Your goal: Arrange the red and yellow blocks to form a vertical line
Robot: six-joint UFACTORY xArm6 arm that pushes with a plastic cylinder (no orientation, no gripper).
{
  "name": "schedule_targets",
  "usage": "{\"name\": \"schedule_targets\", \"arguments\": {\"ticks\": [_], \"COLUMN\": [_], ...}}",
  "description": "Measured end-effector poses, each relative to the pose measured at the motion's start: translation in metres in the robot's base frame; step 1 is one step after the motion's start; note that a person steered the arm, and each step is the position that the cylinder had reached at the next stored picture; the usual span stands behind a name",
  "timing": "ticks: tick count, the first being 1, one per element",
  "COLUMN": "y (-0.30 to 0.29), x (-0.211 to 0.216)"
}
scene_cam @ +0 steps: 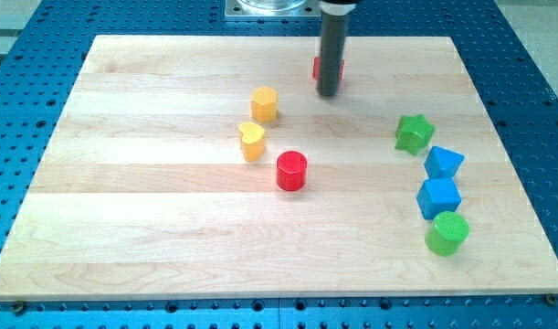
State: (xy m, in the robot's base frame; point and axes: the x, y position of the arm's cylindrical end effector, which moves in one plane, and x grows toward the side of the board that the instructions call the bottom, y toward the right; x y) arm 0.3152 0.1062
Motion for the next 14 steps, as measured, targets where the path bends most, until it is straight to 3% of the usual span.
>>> {"name": "schedule_targets", "arguments": {"ticks": [1,2,3,4,5,6,7,8,10,13,14], "y": [0.065,0.013,-0.065,-0.097,-0.058,-0.035,-0.054,-0.067,-0.078,-0.107,-0.067], "x": [-0.016,-0.034,-0.022,-0.009,-0.006,0.042,0.085,0.089,0.035,0.035,0.05]}}
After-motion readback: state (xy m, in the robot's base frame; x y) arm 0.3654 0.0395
